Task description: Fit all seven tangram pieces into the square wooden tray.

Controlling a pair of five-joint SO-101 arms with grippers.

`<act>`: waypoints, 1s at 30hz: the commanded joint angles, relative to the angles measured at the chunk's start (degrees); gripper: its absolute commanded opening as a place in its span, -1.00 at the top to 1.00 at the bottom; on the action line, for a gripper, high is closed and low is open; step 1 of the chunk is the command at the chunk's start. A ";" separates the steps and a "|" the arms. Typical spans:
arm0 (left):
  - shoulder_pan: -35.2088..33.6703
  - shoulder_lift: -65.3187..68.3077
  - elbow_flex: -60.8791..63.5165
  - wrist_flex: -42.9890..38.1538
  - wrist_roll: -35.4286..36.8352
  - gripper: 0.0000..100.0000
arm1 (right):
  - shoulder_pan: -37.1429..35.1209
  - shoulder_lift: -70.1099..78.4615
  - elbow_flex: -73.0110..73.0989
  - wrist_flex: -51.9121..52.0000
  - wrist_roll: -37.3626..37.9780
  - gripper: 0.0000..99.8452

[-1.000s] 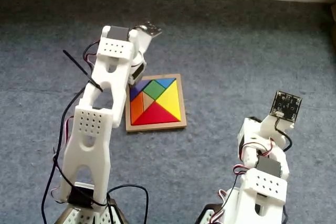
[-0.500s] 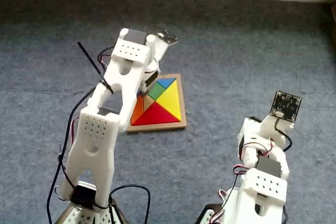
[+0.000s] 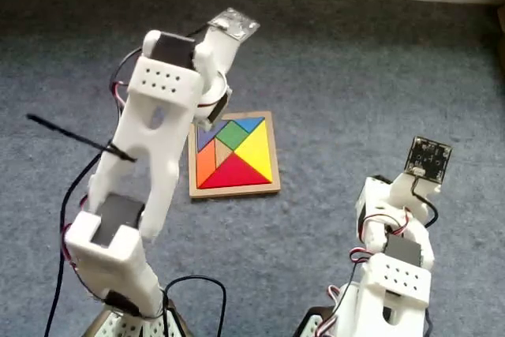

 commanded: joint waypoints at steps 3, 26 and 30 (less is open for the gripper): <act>2.51 -22.99 19.47 -10.11 1.32 0.99 | -1.19 -0.92 -0.40 -1.80 0.79 0.99; -5.93 -94.02 81.63 -36.57 5.36 0.99 | -4.44 -1.27 -0.57 5.23 0.70 0.99; -10.59 -101.58 87.34 -37.45 5.45 0.99 | -5.23 -8.13 -0.48 10.68 0.70 0.99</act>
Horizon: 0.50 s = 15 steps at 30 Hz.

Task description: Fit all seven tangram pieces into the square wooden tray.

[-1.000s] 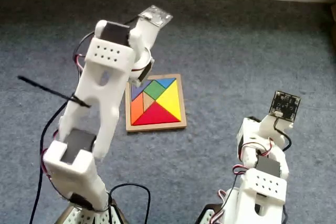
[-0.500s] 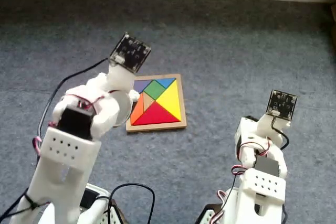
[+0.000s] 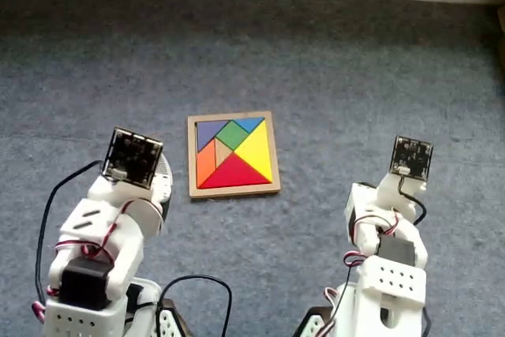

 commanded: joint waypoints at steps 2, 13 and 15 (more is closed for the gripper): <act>-4.62 -8.31 6.02 -2.64 0.70 0.99 | -3.56 -11.74 -0.31 5.49 0.62 0.99; -9.54 -17.36 17.89 -2.29 0.62 0.99 | -11.74 -38.64 15.52 8.84 5.54 0.99; -10.15 -17.36 18.59 -2.29 0.62 0.99 | -12.70 -37.14 14.99 8.66 5.63 0.99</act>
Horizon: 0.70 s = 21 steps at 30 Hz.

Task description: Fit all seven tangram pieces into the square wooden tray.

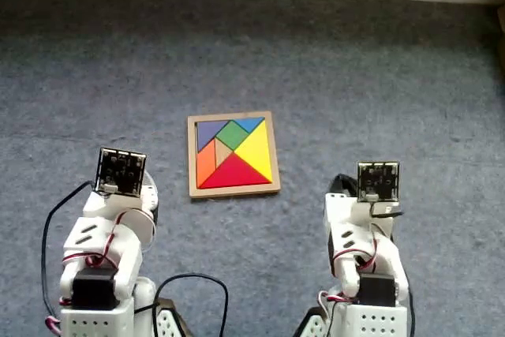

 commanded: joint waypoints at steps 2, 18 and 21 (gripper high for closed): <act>-1.71 -2.51 1.27 -1.05 0.44 0.99 | -2.86 -0.22 0.92 0.04 1.05 0.99; -1.45 -2.24 14.55 -8.70 0.62 0.99 | -15.08 -1.89 9.27 -6.02 1.23 0.99; -1.36 -2.15 14.55 -6.15 0.44 0.99 | -14.20 -1.80 7.69 -4.53 1.23 0.99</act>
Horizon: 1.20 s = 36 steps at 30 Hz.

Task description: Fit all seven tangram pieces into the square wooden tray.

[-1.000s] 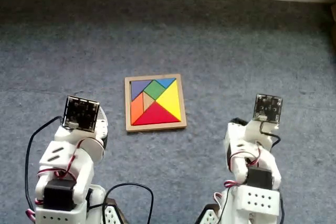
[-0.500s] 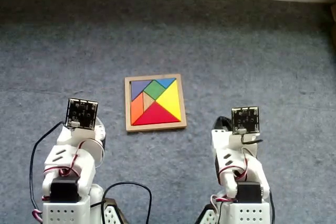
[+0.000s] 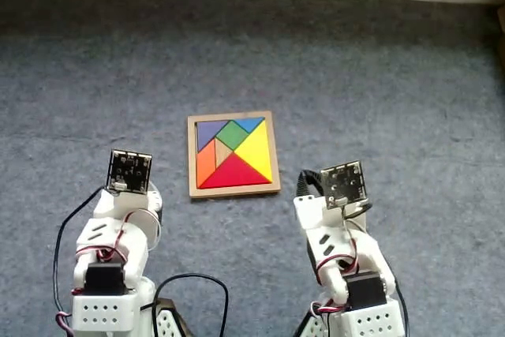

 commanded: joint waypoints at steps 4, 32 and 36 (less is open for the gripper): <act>-0.31 -2.15 1.19 6.59 0.44 0.99 | 2.59 -0.84 7.43 5.67 0.70 0.99; -0.66 -2.24 1.19 23.30 0.53 0.99 | 3.38 -1.01 7.43 29.41 0.70 0.99; -0.66 -2.24 1.19 23.30 0.53 0.99 | 3.38 -1.01 7.43 29.41 0.70 0.99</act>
